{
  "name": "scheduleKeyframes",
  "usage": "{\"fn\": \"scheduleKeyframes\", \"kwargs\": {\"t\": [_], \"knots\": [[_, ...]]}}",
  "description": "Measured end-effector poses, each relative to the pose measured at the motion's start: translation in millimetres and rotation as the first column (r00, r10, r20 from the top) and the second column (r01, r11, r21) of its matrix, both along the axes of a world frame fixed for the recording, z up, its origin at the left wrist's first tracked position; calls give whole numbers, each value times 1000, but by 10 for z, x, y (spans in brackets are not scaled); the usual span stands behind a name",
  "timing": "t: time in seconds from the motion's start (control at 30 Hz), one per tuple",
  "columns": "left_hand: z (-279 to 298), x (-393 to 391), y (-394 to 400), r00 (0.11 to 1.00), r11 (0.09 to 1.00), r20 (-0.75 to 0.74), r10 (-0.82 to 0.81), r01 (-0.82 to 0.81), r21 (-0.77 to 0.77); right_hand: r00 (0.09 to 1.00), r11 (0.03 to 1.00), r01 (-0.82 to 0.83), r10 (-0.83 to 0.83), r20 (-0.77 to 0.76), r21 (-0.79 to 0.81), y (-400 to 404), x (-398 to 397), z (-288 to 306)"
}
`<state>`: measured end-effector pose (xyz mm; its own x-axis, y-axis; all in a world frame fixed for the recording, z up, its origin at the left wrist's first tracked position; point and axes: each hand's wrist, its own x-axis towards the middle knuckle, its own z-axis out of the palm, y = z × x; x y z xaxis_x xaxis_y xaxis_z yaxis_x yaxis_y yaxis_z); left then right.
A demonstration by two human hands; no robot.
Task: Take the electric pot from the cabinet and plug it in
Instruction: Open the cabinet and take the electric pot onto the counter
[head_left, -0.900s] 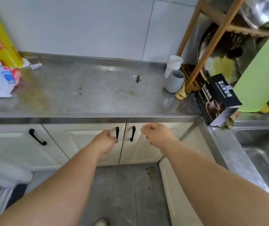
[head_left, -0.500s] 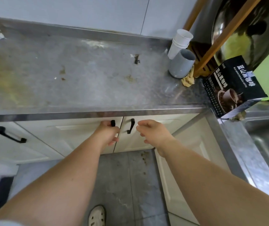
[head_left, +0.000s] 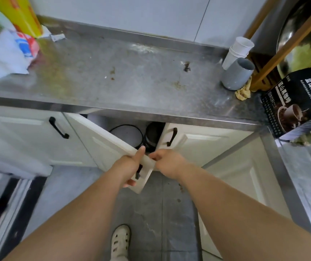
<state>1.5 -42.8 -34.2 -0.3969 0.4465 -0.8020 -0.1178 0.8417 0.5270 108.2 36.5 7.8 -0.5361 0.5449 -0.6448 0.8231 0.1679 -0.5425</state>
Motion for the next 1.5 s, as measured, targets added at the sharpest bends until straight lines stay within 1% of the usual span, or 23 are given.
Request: {"fn": "scheduleKeyframes", "kwargs": {"t": [0.1,0.17,0.23,0.3,0.33,0.4,0.47,0.5,0.57,0.63,0.8,0.9,0.93,1.0,1.07,1.1,1.17,1.27,1.37,1.5], "knots": [[102,41,-313,997,999,-79,21,-24,-37,983,982,-175,178,50,-68,-209,-2,31],[158,15,-460,995,998,-100,6,-13,-68,969,970,-228,234,77,-88,-305,6,24],[185,-5,-644,991,997,-128,41,-50,-65,956,959,-277,282,87,-61,-439,14,4],[143,-18,-788,979,991,-189,77,-96,-92,963,965,-260,261,65,-16,-517,41,-19],[99,-30,-817,966,989,-255,43,-77,-124,972,973,-230,230,50,-5,-509,61,-23],[61,-62,-956,909,984,-416,-1,-74,-164,981,982,-191,191,26,-2,-546,87,2],[77,-115,-1093,865,964,-500,-45,-94,-250,989,989,-147,147,5,11,-557,115,39],[73,-155,-1172,854,942,-512,-93,-90,-323,991,991,-131,131,-12,22,-562,126,58],[70,-238,-1314,828,914,-539,-157,-86,-397,991,991,-127,129,-28,46,-572,129,96],[41,-329,-1414,811,902,-554,-187,-81,-423,991,990,-124,126,-33,62,-569,120,111],[208,-338,-1475,824,872,-531,-197,-100,-480,995,996,-74,77,-56,39,-553,80,102],[307,-286,-1336,776,843,-545,-317,-33,-537,996,1000,-22,23,-83,12,-496,62,100],[327,-280,-1262,764,854,-549,-338,5,-520,996,1000,-11,12,-90,8,-466,61,97],[308,-286,-1015,772,914,-546,-325,109,-391,995,999,32,-33,-96,-11,-363,79,103],[311,-252,-742,824,952,-485,-294,205,-229,992,998,69,-69,-102,-3,-231,107,79],[311,-232,-575,847,954,-441,-298,256,-154,990,995,96,-95,-102,4,-146,124,66],[351,-178,-281,881,953,-376,-289,301,-26,978,984,181,-180,-103,0,-7,166,54],[320,-123,163,905,937,-301,-300,339,88,941,947,322,-322,-99,-22,192,259,19],[201,-72,634,923,923,-226,-313,351,158,860,869,487,-495,-124,-88,380,371,-21],[99,11,1071,960,936,-121,-251,273,223,721,741,641,-670,-176,-198,545,442,-46]]}}
